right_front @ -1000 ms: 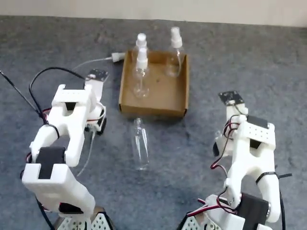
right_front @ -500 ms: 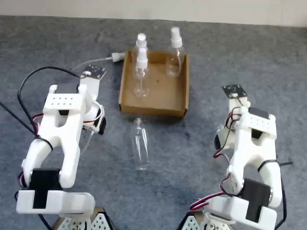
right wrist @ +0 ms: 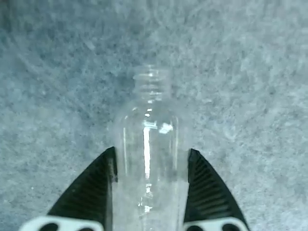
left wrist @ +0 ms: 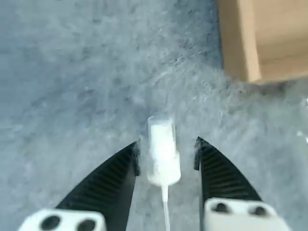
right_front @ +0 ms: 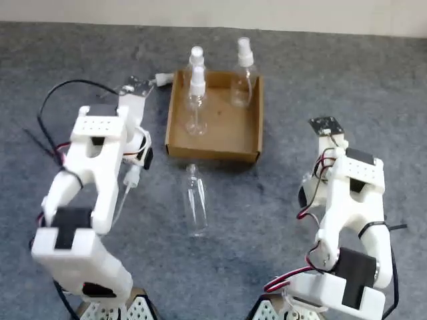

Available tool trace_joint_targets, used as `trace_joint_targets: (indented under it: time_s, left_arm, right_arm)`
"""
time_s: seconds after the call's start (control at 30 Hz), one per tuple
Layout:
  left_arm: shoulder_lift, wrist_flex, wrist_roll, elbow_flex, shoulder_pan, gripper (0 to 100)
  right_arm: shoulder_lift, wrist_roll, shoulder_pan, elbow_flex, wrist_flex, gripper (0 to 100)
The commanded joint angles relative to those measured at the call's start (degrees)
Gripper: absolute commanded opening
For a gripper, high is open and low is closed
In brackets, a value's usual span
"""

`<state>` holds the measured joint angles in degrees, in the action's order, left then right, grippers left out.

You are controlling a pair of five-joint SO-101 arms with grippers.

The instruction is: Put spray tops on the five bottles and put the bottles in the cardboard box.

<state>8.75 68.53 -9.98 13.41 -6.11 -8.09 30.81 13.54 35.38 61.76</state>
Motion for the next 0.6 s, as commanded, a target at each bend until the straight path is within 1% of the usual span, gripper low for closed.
trace_joint_targets:
  time_s: [0.0, 0.07, 0.27, 0.4, 0.57]
  left_arm:
    - [5.93, -0.7, -0.26, -4.7, 1.27, 11]
    - [6.46, -0.7, -0.35, -4.26, 1.27, 9]
    - [6.9, -1.05, -0.35, -3.74, 1.27, 7]
    - [6.99, -0.88, -0.35, -3.65, 1.54, 0]
    - [5.23, 0.0, -0.09, -4.18, 1.27, 0]
  right_arm:
    - [0.04, -0.44, -0.57, -3.21, -0.22, 7.6]
    - [0.04, -0.35, -0.57, -3.12, -0.22, 8.7]
    - [0.04, -0.35, -0.57, -3.12, -0.22, 8.7]
    - [0.04, -0.44, -0.57, -2.95, -0.22, 9.1]
    - [0.04, -0.62, -0.48, -3.21, 1.01, 9.3]
